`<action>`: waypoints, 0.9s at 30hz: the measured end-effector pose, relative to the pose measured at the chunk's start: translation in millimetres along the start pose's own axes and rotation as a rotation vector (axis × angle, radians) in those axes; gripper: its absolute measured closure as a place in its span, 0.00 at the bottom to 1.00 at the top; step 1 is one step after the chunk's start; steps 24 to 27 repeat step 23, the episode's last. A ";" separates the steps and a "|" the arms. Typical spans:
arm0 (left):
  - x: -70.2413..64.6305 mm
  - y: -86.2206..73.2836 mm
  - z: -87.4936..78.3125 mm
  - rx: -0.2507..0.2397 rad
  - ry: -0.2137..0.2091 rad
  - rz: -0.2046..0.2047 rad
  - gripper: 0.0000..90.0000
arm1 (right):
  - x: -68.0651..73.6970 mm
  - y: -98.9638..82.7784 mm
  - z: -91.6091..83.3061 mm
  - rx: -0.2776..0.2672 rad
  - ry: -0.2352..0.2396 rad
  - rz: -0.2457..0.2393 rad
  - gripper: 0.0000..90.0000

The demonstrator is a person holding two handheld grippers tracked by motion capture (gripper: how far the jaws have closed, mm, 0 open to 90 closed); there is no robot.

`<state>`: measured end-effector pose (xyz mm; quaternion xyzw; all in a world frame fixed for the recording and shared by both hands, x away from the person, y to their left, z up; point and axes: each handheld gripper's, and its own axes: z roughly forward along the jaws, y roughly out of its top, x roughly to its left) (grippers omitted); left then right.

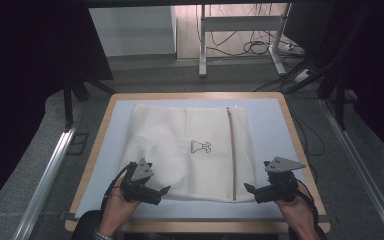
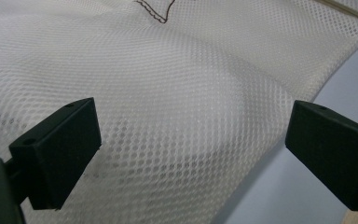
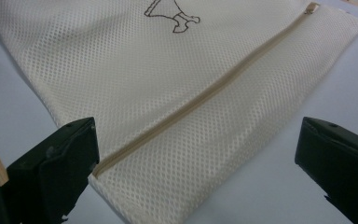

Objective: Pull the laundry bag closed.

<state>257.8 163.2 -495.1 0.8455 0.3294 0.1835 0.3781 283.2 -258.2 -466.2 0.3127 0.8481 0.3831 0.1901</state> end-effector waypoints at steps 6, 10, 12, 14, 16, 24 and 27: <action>1.7 -6.7 -6.7 0.005 0.027 -0.005 0.03 | -1.6 -10.9 -10.4 -0.008 -0.015 0.019 0.00; 4.2 -12.5 -10.2 0.015 0.040 -0.018 0.03 | -1.7 -18.1 -15.4 -0.002 -0.014 0.038 0.00; 5.1 -15.1 -11.9 0.023 0.051 -0.014 0.03 | -1.8 -21.7 -16.7 0.004 -0.014 0.046 0.00; 5.3 -17.7 -13.4 0.031 0.058 -0.016 0.03 | -1.7 -24.8 -18.0 0.013 -0.012 0.051 0.00; 5.1 -20.6 -14.4 0.043 0.064 -0.021 0.03 | -1.5 -27.2 -18.8 0.021 -0.014 0.054 0.00; 3.4 -23.4 -12.5 0.071 0.070 -0.015 0.03 | -3.4 -29.2 -17.1 0.039 -0.015 0.050 0.00; 3.4 -23.4 -12.5 0.071 0.070 -0.015 0.03 | -3.4 -29.2 -17.1 0.039 -0.015 0.050 0.00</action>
